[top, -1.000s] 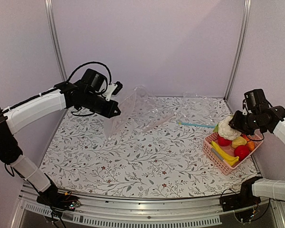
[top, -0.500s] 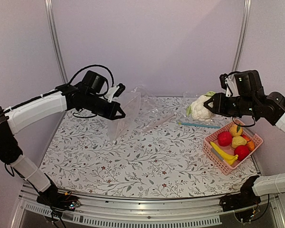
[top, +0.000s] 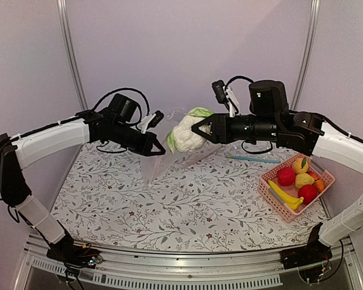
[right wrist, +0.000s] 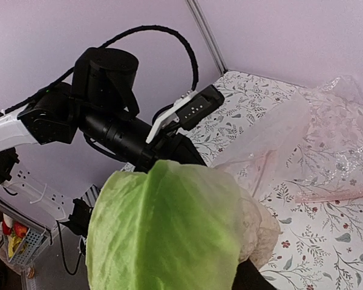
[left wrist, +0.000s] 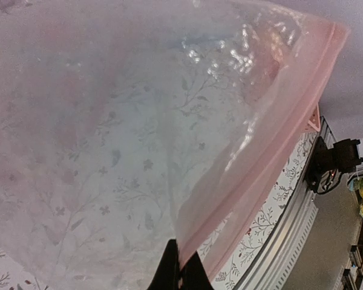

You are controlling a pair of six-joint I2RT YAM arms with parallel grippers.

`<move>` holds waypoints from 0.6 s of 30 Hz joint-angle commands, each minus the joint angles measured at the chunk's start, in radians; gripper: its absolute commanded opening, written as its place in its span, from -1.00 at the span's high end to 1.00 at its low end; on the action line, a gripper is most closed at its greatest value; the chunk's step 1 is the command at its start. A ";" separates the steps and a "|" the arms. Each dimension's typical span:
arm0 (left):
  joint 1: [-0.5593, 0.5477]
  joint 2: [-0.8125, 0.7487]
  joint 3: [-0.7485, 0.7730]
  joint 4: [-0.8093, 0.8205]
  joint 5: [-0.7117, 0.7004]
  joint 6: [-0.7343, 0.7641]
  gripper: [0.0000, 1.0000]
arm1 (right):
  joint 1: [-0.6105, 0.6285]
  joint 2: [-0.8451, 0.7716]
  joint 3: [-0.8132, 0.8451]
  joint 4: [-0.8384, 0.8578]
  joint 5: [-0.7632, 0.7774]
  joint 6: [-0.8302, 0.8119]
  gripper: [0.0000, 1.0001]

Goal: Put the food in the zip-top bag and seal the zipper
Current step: Place the fake vegetable in the zipper food storage bag.

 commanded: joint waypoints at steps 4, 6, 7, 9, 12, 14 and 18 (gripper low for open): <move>0.002 -0.002 -0.016 0.031 0.049 -0.013 1.00 | 0.052 0.081 -0.004 0.270 -0.116 0.018 0.55; 0.002 -0.002 -0.017 0.034 0.055 -0.016 1.00 | 0.060 0.091 -0.013 0.280 -0.114 0.016 0.55; 0.002 -0.003 -0.017 0.035 0.057 -0.015 1.00 | 0.061 0.094 -0.022 0.285 -0.109 0.018 0.55; 0.002 -0.008 -0.017 0.037 0.059 -0.015 1.00 | 0.062 0.099 -0.041 0.288 -0.092 0.022 0.55; 0.002 -0.020 -0.022 0.047 0.065 -0.011 1.00 | 0.062 0.102 -0.069 0.299 -0.072 0.020 0.55; 0.002 -0.028 -0.026 0.054 0.069 -0.011 1.00 | 0.060 0.107 -0.079 0.306 -0.058 0.022 0.55; 0.002 -0.037 -0.029 0.057 0.074 -0.003 1.00 | 0.061 0.131 -0.081 0.309 -0.041 0.018 0.56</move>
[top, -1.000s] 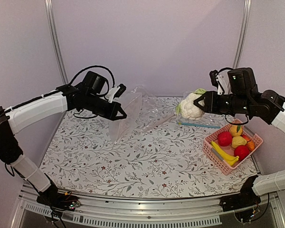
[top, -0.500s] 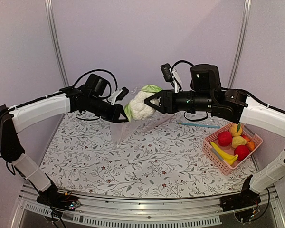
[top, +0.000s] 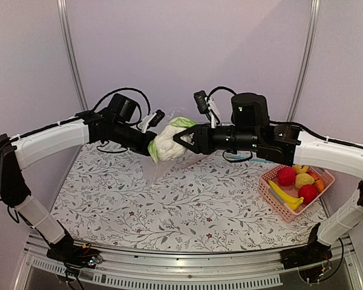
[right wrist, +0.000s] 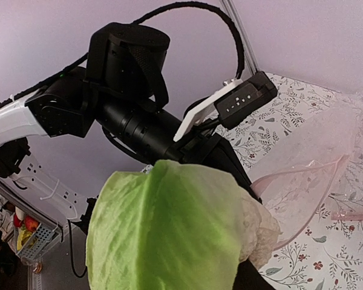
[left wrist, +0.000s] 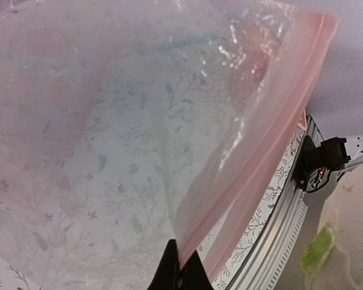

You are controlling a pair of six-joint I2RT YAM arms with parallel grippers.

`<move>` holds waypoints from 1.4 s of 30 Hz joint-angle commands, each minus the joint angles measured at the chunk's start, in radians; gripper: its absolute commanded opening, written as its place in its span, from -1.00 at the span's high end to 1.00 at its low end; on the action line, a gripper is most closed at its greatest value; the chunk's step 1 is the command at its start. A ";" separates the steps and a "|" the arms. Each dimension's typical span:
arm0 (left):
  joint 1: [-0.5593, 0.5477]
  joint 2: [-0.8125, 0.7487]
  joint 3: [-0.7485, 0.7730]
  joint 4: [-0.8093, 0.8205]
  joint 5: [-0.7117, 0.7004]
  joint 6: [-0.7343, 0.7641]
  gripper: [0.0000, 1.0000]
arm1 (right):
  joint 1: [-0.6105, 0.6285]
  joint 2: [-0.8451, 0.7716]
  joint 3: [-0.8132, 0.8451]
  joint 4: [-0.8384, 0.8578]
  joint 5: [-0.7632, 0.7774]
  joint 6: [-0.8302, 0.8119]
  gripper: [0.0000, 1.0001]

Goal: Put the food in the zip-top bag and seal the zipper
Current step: Place the fake vegetable in the zipper food storage bag.

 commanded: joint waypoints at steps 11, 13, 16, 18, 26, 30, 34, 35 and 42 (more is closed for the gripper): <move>0.003 -0.070 -0.033 0.059 0.061 0.019 1.00 | -0.001 0.066 -0.012 0.018 0.183 -0.012 0.55; 0.003 -0.074 -0.036 0.065 0.069 0.022 1.00 | -0.004 0.073 -0.006 -0.001 0.218 -0.012 0.55; 0.003 -0.079 -0.037 0.070 0.082 0.022 1.00 | -0.009 0.086 0.012 -0.043 0.279 -0.011 0.56; 0.003 -0.082 -0.040 0.076 0.092 0.022 1.00 | -0.010 0.094 0.025 -0.074 0.310 -0.015 0.57; 0.003 -0.096 -0.051 0.105 0.134 0.017 1.00 | -0.012 0.148 0.086 -0.165 0.360 -0.027 0.57; 0.002 -0.106 -0.057 0.116 0.143 0.019 1.00 | -0.013 0.183 0.112 -0.200 0.384 -0.030 0.60; 0.004 -0.119 -0.061 0.122 0.136 0.025 1.00 | -0.021 0.205 0.119 -0.224 0.397 -0.015 0.61; 0.004 -0.122 -0.062 0.122 0.133 0.026 1.00 | -0.024 0.206 0.119 -0.227 0.398 -0.011 0.61; 0.010 -0.138 -0.065 0.116 0.088 0.029 1.00 | -0.035 0.211 0.121 -0.264 0.426 -0.007 0.61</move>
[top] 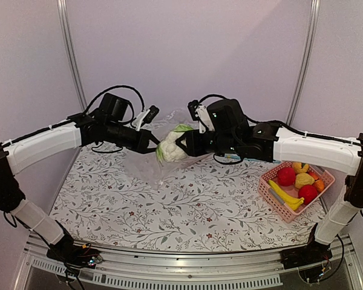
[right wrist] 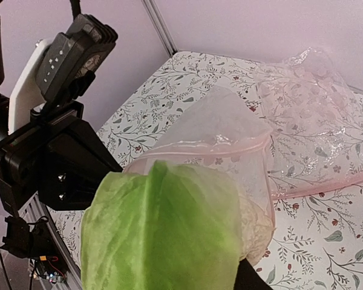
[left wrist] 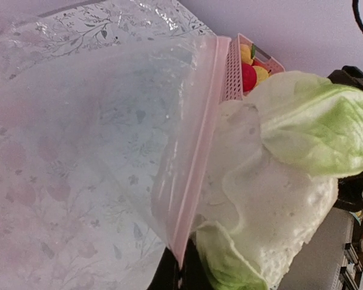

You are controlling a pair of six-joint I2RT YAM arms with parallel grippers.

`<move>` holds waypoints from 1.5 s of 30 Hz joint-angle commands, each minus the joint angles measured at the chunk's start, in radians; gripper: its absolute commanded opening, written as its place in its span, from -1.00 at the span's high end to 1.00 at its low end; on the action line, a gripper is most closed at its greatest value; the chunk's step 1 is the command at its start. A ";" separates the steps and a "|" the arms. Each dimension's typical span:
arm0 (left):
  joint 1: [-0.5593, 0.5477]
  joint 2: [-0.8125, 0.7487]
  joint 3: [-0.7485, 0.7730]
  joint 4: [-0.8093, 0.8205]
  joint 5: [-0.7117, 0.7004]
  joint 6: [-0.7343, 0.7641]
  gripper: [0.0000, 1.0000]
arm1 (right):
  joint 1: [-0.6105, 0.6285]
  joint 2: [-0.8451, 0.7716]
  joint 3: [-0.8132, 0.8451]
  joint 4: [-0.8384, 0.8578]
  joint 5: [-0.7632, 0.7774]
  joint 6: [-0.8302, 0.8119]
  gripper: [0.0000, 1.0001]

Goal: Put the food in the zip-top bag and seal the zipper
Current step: Place the fake vegetable in the zipper food storage bag.

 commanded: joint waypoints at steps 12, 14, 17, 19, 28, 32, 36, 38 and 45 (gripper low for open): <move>0.020 -0.063 -0.009 0.065 0.095 -0.011 1.00 | -0.035 0.054 0.026 -0.125 0.110 0.003 0.62; 0.017 -0.054 -0.009 0.070 0.115 -0.017 1.00 | -0.034 0.063 0.043 -0.117 0.068 -0.004 0.62; 0.017 -0.047 -0.011 0.073 0.122 -0.021 1.00 | -0.029 0.075 0.064 -0.098 -0.004 -0.028 0.63; 0.016 -0.046 -0.011 0.076 0.122 -0.021 1.00 | -0.020 0.081 0.073 -0.089 -0.048 -0.052 0.63; 0.017 -0.039 -0.014 0.075 0.100 -0.030 1.00 | 0.016 0.109 0.078 -0.060 -0.168 -0.126 0.67; 0.017 -0.032 -0.007 0.057 0.077 -0.029 1.00 | 0.024 0.087 0.058 -0.013 -0.180 -0.132 0.67; 0.018 -0.032 -0.002 0.036 0.027 -0.024 1.00 | 0.024 0.058 0.045 0.015 -0.213 -0.125 0.67; 0.020 -0.031 0.000 0.030 0.014 -0.023 1.00 | 0.025 0.047 0.036 0.028 -0.227 -0.121 0.66; 0.019 -0.032 -0.005 0.062 0.120 -0.026 1.00 | 0.025 0.078 0.057 -0.049 -0.047 -0.085 0.66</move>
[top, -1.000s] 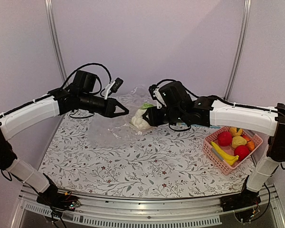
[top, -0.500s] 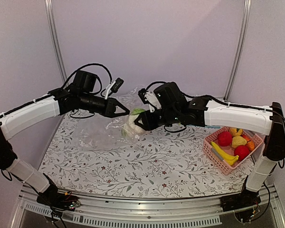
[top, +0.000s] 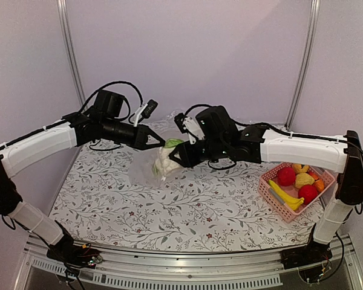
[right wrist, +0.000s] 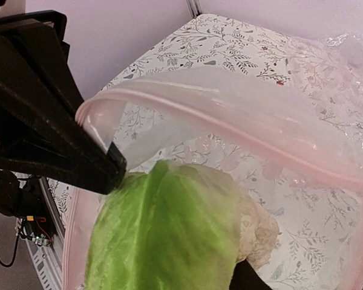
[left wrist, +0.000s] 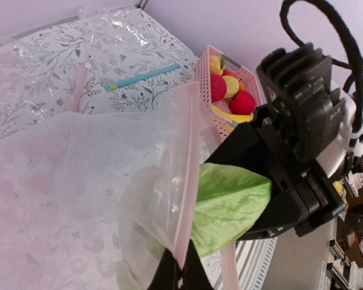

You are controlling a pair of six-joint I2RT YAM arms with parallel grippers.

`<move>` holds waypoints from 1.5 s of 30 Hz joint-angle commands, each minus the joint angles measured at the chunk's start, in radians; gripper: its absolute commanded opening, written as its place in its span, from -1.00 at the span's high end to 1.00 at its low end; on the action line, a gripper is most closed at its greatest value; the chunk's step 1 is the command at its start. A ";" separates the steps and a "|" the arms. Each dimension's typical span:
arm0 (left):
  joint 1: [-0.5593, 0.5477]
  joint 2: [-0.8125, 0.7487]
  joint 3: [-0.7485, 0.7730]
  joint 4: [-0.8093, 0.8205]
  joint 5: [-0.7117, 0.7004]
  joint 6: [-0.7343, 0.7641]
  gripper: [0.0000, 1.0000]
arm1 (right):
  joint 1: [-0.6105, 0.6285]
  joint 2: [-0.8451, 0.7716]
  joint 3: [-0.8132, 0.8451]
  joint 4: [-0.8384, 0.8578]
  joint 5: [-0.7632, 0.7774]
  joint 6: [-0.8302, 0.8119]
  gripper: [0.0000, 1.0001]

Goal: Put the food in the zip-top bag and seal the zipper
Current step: Place the fake vegetable in the zipper food storage bag.

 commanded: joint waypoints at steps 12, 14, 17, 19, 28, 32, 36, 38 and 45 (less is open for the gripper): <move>0.007 0.005 -0.008 0.042 0.095 -0.005 1.00 | 0.009 0.056 0.111 -0.097 0.172 0.055 0.19; 0.007 0.007 -0.009 0.043 0.091 -0.005 1.00 | 0.009 0.052 0.111 -0.094 0.169 0.053 0.02; 0.007 0.007 -0.009 0.043 0.089 -0.005 1.00 | 0.010 0.047 0.109 -0.091 0.167 0.054 -0.18; 0.007 0.008 -0.009 0.042 0.085 -0.005 1.00 | 0.009 0.044 0.106 -0.089 0.164 0.054 -0.28; 0.011 0.004 -0.005 0.024 0.030 0.002 1.00 | 0.009 0.013 0.091 -0.082 0.154 0.047 -0.64; 0.022 0.007 0.002 -0.004 -0.035 -0.002 1.00 | 0.010 -0.024 0.071 -0.069 0.133 0.037 -0.74; 0.034 0.008 0.000 -0.010 -0.067 -0.015 1.00 | 0.010 -0.071 0.035 -0.041 0.093 0.029 -0.79; 0.037 0.011 0.000 -0.009 -0.061 -0.018 1.00 | 0.009 -0.097 0.020 -0.035 0.092 0.032 -0.79; 0.039 0.007 0.000 -0.006 -0.051 -0.016 1.00 | 0.009 -0.149 -0.025 -0.035 0.150 0.051 -0.72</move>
